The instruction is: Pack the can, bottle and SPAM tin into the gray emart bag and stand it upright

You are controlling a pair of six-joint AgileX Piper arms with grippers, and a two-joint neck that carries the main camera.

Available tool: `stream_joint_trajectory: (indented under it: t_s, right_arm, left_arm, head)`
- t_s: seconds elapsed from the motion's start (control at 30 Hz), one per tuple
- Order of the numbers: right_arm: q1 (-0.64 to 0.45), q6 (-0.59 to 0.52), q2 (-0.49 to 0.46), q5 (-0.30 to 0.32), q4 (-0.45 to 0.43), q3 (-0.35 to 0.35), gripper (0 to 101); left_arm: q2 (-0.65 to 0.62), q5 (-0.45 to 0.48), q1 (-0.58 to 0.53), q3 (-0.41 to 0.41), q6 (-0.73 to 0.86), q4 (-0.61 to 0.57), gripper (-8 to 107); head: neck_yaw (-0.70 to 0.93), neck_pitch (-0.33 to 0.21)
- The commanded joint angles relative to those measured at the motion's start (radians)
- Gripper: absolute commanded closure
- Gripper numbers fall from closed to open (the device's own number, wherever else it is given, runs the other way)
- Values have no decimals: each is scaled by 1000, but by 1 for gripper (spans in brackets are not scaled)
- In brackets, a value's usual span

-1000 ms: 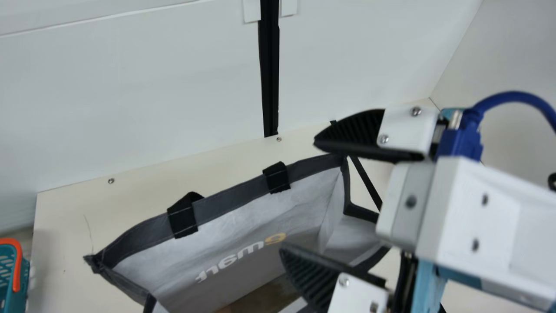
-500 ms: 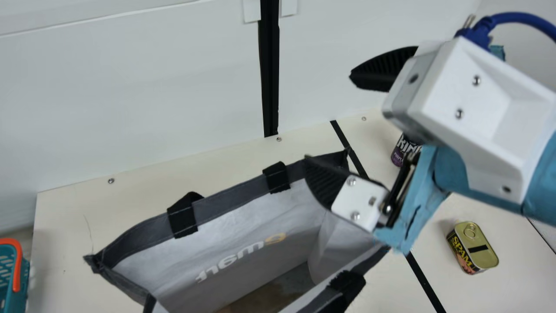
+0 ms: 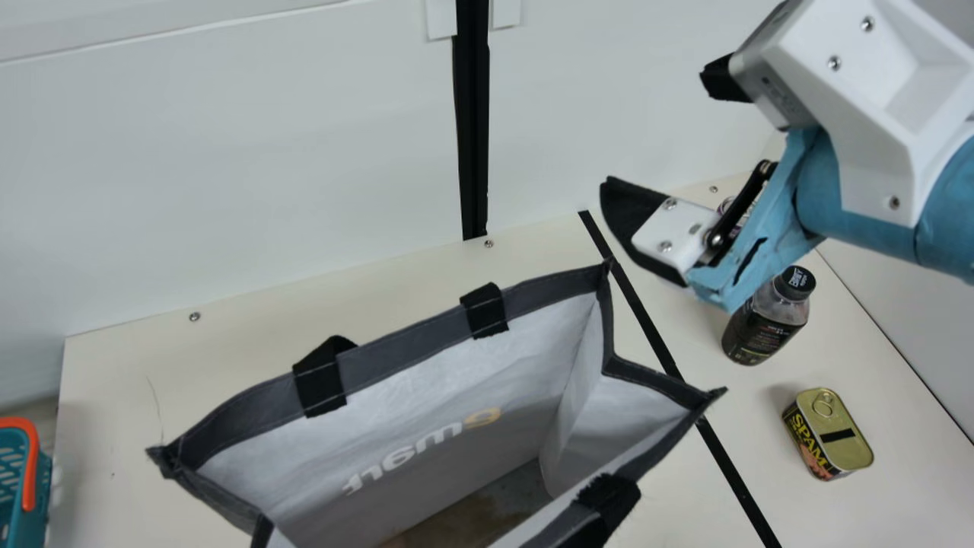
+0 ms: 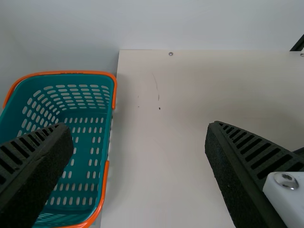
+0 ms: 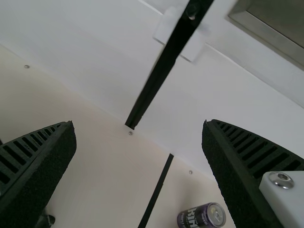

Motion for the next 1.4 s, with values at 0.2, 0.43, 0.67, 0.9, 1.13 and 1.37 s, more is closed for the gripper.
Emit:
stream_joint_trajectory:
  t_s: [0.2, 0.43, 0.67, 0.9, 1.13, 1.37]
  right_arm:
    - [-85, 13, 20, 2, -11, 16, 6]
    - [-134, 27, 31, 2, -37, 38, 6]
    - [-178, 35, 36, 2, -71, 69, 6]
    - [-218, 31, 34, 2, -103, 107, 6]
    - [-249, 18, 31, 2, -133, 150, 6]
    - [-281, 1, 27, 2, -177, 185, 6]
  left_arm:
    - [0, 0, 0, 0, 0, 0, 9]
    - [0, 0, 0, 0, 0, 0, 9]
    - [0, 0, 0, 0, 0, 0, 9]
    - [0, 0, 0, 0, 0, 0, 9]
    - [0, 0, 0, 0, 0, 0, 9]
    - [0, 0, 0, 0, 0, 0, 9]
  head:
    - [-1, -23]
    - [-1, -23]
    - [-1, -23]
    - [-1, -23]
    - [-1, -23]
    - [-1, -23]
